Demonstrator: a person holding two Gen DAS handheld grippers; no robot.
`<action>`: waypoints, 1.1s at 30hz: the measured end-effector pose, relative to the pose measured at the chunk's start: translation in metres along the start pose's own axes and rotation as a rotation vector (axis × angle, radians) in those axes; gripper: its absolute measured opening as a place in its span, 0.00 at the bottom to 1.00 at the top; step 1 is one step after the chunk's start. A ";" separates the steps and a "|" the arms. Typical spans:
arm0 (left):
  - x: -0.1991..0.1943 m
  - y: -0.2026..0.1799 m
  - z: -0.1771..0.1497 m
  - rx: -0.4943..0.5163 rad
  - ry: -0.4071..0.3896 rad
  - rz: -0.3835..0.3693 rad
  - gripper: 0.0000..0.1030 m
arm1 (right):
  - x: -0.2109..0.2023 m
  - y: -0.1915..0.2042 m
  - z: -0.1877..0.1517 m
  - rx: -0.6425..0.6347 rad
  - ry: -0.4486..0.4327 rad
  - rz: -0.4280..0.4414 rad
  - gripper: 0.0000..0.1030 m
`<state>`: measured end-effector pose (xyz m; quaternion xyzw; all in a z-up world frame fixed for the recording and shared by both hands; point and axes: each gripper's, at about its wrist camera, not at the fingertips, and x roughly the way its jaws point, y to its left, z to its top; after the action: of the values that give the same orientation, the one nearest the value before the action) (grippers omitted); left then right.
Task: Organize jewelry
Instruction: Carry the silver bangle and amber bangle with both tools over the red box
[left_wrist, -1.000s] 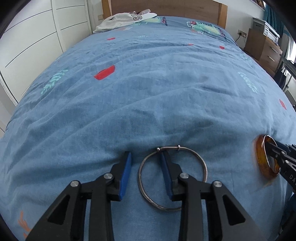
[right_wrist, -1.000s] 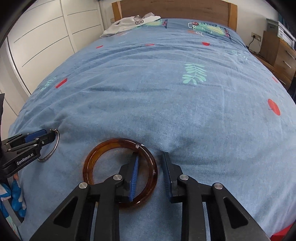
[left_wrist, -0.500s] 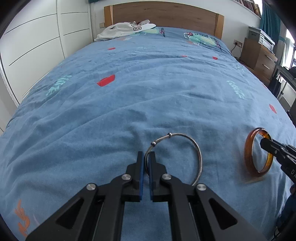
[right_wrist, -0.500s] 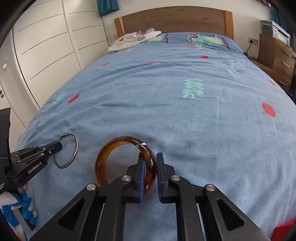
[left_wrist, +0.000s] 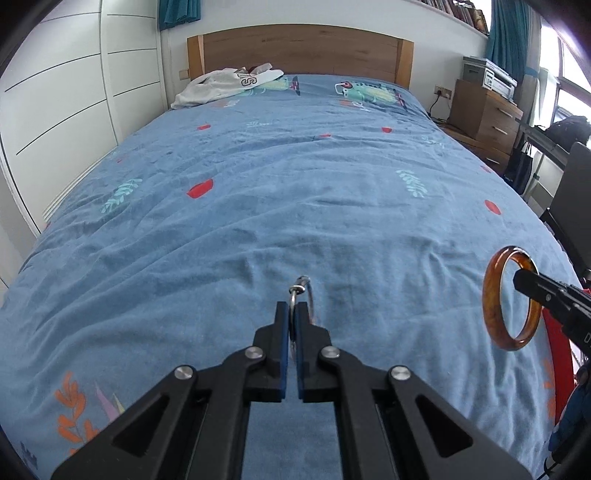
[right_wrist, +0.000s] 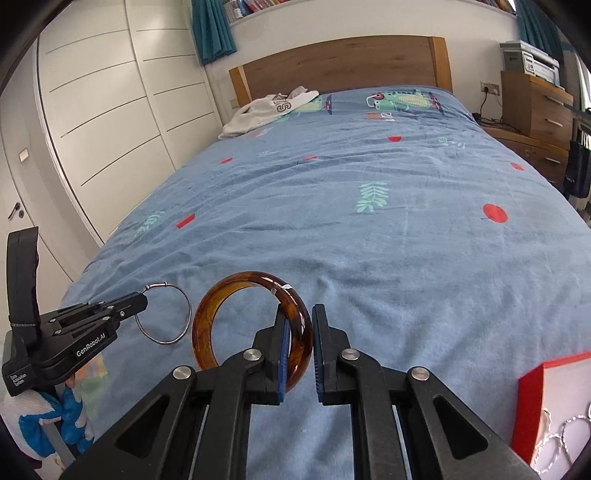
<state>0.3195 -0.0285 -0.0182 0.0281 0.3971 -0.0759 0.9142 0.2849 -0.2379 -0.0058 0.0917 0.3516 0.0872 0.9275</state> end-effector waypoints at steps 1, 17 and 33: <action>-0.007 -0.003 -0.001 0.007 -0.002 -0.004 0.02 | -0.010 -0.002 -0.001 0.007 -0.008 -0.003 0.11; -0.119 -0.083 -0.020 0.136 -0.052 -0.120 0.02 | -0.144 -0.036 -0.031 0.054 -0.079 -0.067 0.11; -0.135 -0.275 -0.015 0.281 -0.045 -0.358 0.02 | -0.211 -0.172 -0.061 0.134 -0.035 -0.273 0.11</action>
<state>0.1735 -0.2829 0.0730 0.0824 0.3607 -0.2921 0.8819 0.1055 -0.4451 0.0442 0.1061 0.3496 -0.0647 0.9286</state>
